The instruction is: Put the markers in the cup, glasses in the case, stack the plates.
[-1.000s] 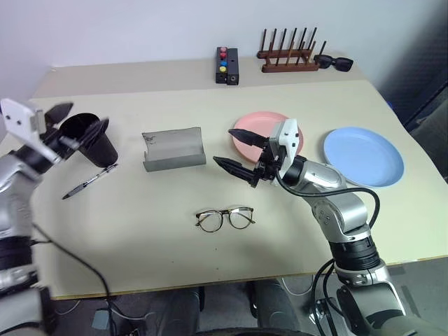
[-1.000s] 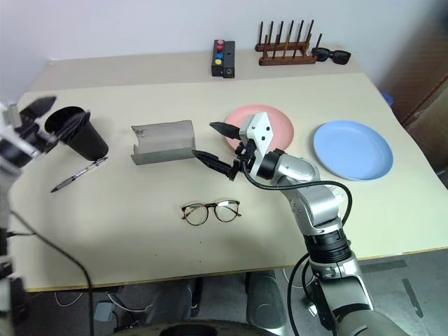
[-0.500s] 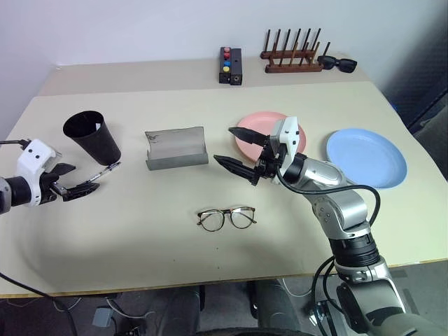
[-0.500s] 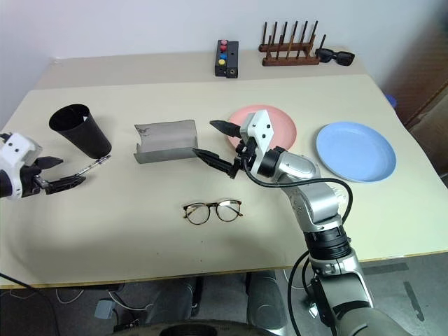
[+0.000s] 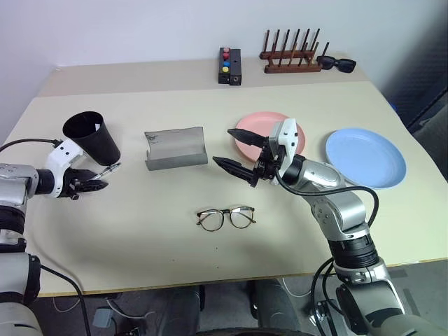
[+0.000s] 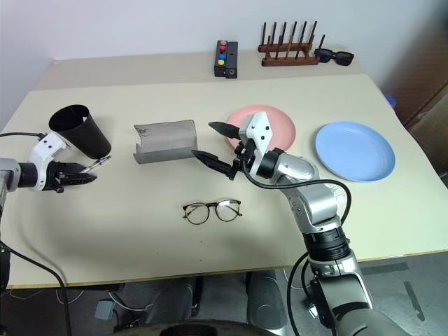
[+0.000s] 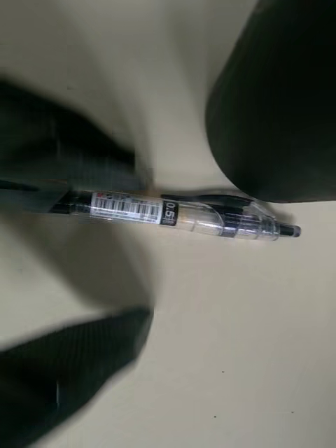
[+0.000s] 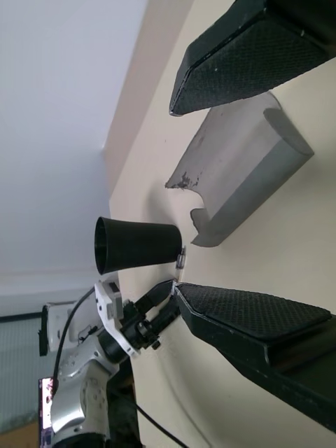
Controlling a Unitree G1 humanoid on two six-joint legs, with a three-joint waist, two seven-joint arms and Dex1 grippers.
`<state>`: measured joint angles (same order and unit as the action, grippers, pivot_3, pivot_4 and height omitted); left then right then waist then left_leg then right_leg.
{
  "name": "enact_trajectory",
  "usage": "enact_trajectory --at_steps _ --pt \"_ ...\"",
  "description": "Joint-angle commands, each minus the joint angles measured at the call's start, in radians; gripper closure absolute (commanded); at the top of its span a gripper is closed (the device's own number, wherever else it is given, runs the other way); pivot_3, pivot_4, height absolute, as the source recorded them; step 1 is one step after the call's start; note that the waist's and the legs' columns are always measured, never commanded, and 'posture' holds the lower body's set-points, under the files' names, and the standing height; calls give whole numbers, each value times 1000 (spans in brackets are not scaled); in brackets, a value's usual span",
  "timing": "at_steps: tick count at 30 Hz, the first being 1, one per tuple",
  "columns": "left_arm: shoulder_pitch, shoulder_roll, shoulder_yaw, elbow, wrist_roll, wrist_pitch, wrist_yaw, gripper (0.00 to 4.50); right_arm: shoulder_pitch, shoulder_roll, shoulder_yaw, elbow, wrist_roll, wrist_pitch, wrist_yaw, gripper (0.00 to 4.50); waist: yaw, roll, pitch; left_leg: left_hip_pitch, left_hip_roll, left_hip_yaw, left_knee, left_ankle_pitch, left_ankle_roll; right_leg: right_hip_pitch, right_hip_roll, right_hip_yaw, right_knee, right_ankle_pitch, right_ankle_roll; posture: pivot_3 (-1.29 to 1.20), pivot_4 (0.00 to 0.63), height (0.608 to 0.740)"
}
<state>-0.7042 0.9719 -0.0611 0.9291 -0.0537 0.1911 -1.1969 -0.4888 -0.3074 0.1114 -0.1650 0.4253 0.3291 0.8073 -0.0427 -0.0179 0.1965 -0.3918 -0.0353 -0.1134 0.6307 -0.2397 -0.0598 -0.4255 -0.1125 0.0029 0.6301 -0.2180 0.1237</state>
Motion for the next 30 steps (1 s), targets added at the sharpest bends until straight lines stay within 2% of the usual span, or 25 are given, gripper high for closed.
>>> enact_trajectory --at_steps 1,2,3,7,11,14,16,19,22,24,30 --pt "-9 -3 -10 36 32 -10 -14 3870 4 -2 -8 -55 13 -2 -5 601 0 0 0 0 0 0 0 0 0 0 0 0 0 0 0 0 150 734" --pt "-9 -3 -9 35 33 -10 -19 4328 4 -2 -8 -55 13 -1 -6 601 0 0 0 0 0 0 0 0 0 0 0 0 0 0 0 0 150 734" --pt "-5 -3 -8 31 33 -10 -24 4420 4 -2 -8 -55 13 -1 -6 601 0 0 0 0 0 0 0 0 0 0 0 0 0 0 0 0 150 734" --pt "69 10 16 -72 7 -53 -64 4420 5 -4 -9 -56 13 0 -6 601 -2 0 0 0 0 0 0 0 0 0 0 0 0 0 0 0 150 734" --pt "279 39 86 -402 -106 0 -148 4420 9 -9 -11 -61 15 4 -5 601 -4 1 0 0 0 1 -2 0 0 -1 0 2 -1 0 0 0 150 734" --pt "389 29 168 -634 -207 87 -131 4420 9 -12 -11 -62 17 7 -2 601 1 1 0 0 0 2 -2 0 0 -1 -1 3 -1 0 0 0 150 734" --pt "410 -3 222 -753 -276 143 -85 4420 6 -11 -9 -59 16 6 -1 601 6 0 1 0 0 1 -1 0 0 -1 -1 2 -1 0 0 0 150 734" --pt "386 -65 293 -862 -361 201 -1 4420 -3 -8 -7 -52 16 3 2 601 12 0 0 -1 0 1 1 0 0 0 -1 2 -1 0 0 0 150 734" --pt "286 -161 376 -921 -457 232 135 4420 -14 -4 -8 -46 15 -1 5 601 16 0 0 0 0 1 1 0 0 0 -1 2 -1 0 0 0 150 734" --pt "208 -226 425 -916 -467 188 247 4420 -18 -3 -9 -46 16 -1 6 601 18 -1 0 0 0 0 1 0 0 0 0 2 -1 0 0 0 150 734" --pt "55 -312 499 -749 -286 -95 606 4420 -24 6 -13 -55 21 -2 0 601 12 -1 0 1 0 1 0 0 0 0 0 2 -1 0 0 0 150 734"
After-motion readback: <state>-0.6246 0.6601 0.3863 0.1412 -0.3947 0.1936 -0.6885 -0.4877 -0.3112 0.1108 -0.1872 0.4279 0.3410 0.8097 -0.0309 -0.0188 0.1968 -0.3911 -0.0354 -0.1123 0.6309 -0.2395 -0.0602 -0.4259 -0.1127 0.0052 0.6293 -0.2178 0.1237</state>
